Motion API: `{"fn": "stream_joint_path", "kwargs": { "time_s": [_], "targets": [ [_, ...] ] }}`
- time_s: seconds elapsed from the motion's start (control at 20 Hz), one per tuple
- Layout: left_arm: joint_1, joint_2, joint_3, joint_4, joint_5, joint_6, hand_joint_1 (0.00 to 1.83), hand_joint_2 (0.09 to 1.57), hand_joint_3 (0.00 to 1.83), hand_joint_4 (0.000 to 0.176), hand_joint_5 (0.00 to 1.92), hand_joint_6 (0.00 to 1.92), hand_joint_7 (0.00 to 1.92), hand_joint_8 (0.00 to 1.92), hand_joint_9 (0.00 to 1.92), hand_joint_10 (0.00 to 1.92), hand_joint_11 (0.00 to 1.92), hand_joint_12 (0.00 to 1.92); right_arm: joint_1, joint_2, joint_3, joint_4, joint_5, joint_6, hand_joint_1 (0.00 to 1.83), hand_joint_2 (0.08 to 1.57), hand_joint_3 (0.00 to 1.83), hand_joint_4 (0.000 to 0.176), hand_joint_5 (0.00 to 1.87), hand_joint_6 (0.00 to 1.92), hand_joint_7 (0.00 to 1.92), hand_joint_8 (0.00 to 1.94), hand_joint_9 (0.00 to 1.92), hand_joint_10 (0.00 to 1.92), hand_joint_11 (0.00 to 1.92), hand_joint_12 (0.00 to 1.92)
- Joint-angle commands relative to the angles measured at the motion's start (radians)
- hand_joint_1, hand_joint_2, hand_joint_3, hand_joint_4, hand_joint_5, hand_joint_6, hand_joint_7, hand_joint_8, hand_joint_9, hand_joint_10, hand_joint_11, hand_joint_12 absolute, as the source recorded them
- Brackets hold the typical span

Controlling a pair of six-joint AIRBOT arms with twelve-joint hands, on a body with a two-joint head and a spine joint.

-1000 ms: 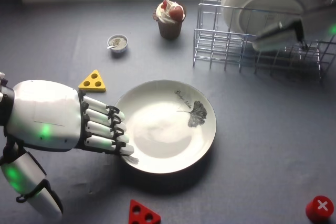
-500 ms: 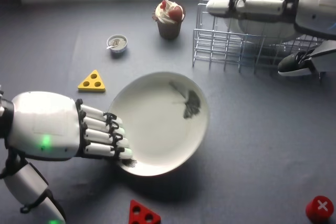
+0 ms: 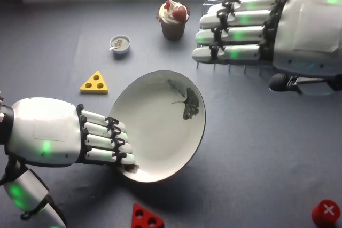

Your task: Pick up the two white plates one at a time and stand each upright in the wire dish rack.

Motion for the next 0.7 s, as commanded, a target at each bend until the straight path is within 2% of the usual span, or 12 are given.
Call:
{"fn": "stream_joint_path", "kwargs": {
  "time_s": [0.0, 0.4, 0.65],
  "targets": [
    [0.015, -0.012, -0.004, 0.041, -0.018, -0.002, 0.00, 0.90, 0.00, 0.000, 0.10, 0.01, 0.15, 0.01, 0.16, 0.01, 0.18, 0.01, 0.005, -0.002, -0.004, 0.052, 0.056, -0.009, 1.38, 0.88, 0.00, 0.000, 0.26, 0.01, 0.22, 0.00, 0.21, 0.00, 0.28, 0.07],
    [0.016, -0.016, 0.004, 0.036, -0.021, -0.002, 0.00, 0.89, 0.00, 0.000, 0.10, 0.00, 0.14, 0.00, 0.14, 0.00, 0.15, 0.00, -0.001, -0.081, -0.006, 0.117, -0.054, 0.002, 1.37, 0.88, 0.00, 0.000, 0.23, 0.00, 0.17, 0.00, 0.17, 0.00, 0.25, 0.07],
    [0.014, -0.019, 0.006, 0.037, -0.020, -0.002, 0.00, 0.90, 0.00, 0.000, 0.11, 0.01, 0.15, 0.01, 0.16, 0.01, 0.17, 0.01, -0.001, -0.099, -0.067, 0.129, -0.107, -0.006, 1.35, 0.90, 0.01, 0.000, 0.25, 0.01, 0.20, 0.01, 0.18, 0.01, 0.24, 0.07]
  ]
}}
